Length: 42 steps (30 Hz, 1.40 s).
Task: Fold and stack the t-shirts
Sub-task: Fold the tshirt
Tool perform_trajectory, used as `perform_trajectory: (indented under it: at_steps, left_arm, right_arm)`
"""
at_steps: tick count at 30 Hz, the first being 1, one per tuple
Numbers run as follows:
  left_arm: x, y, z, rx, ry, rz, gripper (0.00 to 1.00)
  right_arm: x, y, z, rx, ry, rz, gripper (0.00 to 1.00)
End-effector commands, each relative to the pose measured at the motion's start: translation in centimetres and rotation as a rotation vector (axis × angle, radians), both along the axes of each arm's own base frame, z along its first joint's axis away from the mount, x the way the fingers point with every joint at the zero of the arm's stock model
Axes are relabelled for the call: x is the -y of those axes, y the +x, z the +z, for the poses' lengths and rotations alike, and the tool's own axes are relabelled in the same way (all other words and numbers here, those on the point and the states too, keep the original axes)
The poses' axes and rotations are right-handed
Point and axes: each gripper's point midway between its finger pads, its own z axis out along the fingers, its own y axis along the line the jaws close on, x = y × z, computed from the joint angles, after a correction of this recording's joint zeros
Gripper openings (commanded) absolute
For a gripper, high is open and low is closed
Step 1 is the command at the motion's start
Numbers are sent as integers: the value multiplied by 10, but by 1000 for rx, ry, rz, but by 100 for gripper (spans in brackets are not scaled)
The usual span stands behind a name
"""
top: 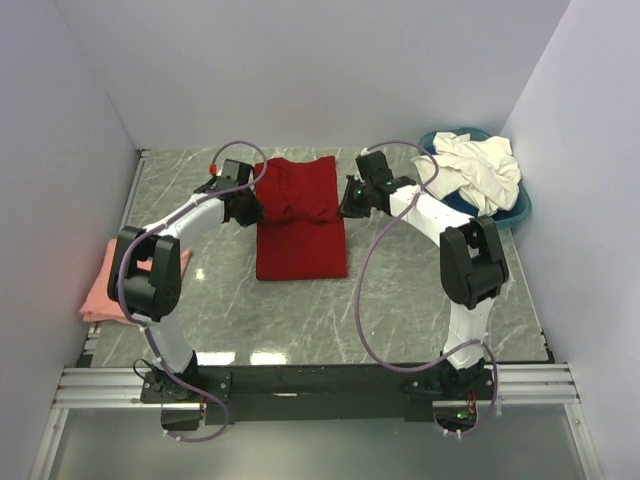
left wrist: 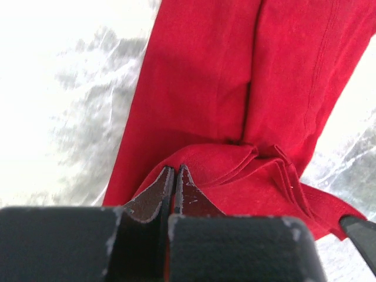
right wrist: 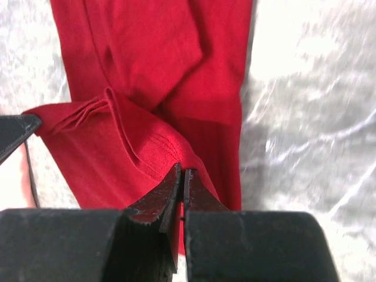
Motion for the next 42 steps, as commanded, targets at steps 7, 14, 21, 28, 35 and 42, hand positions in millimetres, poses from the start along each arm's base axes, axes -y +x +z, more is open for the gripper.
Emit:
perform_trajectory:
  at_steps: [7, 14, 21, 28, 35, 42]
  left_arm:
    - [-3, 31, 9, 25, 1, -39, 24]
    - [-14, 26, 52, 128, -17, -24, 61]
    - [19, -8, 51, 148, -106, -84, 45]
    - [61, -38, 3, 60, -105, -130, 8]
    - [55, -81, -51, -22, -134, -79, 1]
    - [44, -117, -75, -60, -107, -66, 1]
  right_arm:
    - [16, 39, -6, -10, -11, 5, 17]
    - [33, 48, 22, 57, -63, -7, 47]
    - [14, 25, 31, 102, -79, 7, 46]
    - [-22, -7, 0, 70, -148, 61, 44]
    - [-34, -56, -48, 8, -183, 104, 43]
    - [-15, -94, -69, -20, -232, 82, 42]
